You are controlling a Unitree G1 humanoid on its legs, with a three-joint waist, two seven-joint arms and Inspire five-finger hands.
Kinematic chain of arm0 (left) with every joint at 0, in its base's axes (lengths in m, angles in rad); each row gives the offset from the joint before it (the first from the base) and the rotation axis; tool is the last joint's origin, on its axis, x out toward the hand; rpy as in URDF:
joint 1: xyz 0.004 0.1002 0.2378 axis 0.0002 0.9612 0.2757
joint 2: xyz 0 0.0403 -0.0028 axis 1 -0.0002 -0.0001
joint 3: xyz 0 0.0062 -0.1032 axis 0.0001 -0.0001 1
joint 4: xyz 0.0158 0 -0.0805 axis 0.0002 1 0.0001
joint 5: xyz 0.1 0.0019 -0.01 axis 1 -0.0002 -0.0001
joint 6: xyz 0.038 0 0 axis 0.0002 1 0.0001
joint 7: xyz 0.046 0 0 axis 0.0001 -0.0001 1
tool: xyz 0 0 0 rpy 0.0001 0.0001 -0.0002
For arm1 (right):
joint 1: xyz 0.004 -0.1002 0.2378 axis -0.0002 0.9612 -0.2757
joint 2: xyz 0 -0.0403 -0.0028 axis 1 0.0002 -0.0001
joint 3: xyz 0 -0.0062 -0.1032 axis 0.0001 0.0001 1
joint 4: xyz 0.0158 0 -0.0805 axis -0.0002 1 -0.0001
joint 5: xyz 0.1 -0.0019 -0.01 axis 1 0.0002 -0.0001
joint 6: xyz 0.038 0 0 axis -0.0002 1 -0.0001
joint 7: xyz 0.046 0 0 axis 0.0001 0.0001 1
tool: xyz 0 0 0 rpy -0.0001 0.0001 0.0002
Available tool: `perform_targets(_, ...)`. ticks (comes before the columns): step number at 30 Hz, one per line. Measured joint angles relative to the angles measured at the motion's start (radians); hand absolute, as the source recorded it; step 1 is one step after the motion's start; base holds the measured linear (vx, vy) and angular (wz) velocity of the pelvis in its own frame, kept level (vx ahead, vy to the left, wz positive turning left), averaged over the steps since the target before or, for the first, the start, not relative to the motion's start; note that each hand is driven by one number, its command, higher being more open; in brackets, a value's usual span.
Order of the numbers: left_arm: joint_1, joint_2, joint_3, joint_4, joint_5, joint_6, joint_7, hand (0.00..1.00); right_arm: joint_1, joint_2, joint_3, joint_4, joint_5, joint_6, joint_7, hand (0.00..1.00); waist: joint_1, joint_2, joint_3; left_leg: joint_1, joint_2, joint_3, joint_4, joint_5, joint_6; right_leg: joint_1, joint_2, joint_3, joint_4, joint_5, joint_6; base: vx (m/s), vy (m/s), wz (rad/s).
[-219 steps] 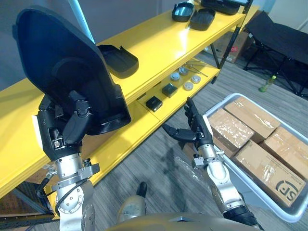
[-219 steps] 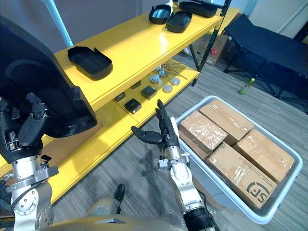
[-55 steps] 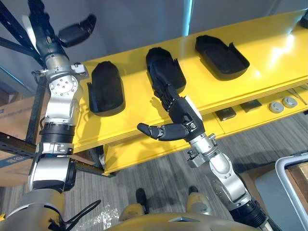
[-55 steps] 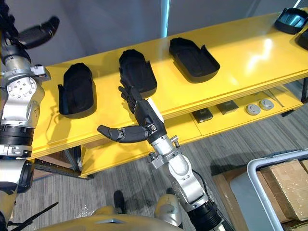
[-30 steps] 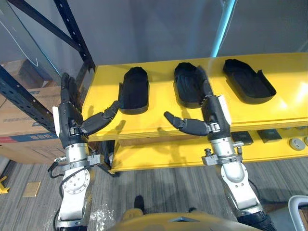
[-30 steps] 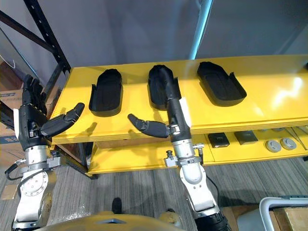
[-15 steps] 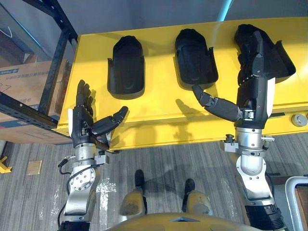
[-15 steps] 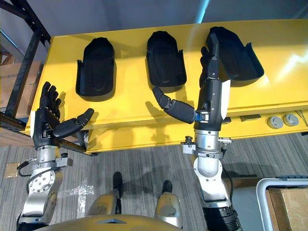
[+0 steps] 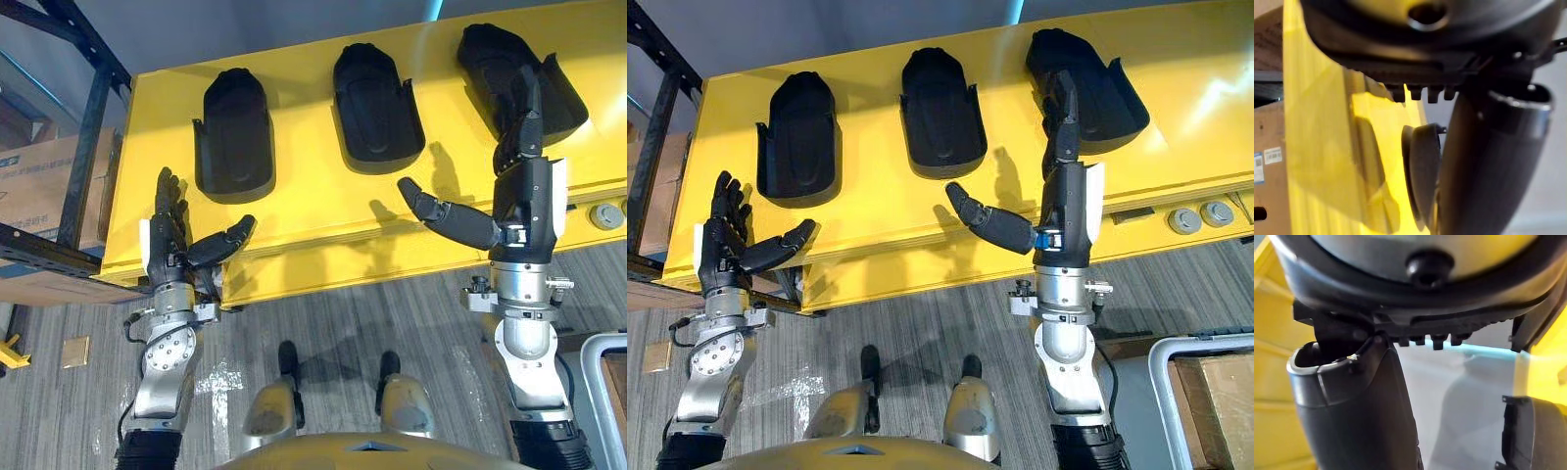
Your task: Walk over and take three plastic housings, then place them on the shelf
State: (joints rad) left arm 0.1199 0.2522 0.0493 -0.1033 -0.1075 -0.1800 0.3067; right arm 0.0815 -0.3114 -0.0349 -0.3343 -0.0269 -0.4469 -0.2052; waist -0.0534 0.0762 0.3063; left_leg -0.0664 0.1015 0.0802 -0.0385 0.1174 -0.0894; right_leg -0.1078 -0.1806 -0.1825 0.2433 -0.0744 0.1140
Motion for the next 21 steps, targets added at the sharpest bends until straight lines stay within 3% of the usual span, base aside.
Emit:
perform_targets(9, -0.042, -0.004, 0.006, 0.037, 0.001, 0.049, 0.092, 1.00, 0.038, 0.002, -0.018, -0.038, 0.001, 0.002, 0.018, 1.00, -0.013, 0.005, 0.004, 0.010, 0.001, 0.022, 0.019, -0.013, 0.001, 0.001, 0.000, 0.025, 0.008, 0.001, 0.002, -0.01, 0.011, -0.08)
perform_targets(21, -0.061, -0.009, 0.004, 0.070, 0.002, 0.057, 0.116, 1.00, 0.062, 0.014, -0.013, -0.038, 0.000, 0.003, 0.030, 1.00, -0.028, 0.005, 0.004, 0.025, 0.001, 0.025, 0.018, -0.012, 0.001, 0.022, 0.002, 0.027, -0.004, 0.007, 0.010, 0.00, 0.000, 0.00)
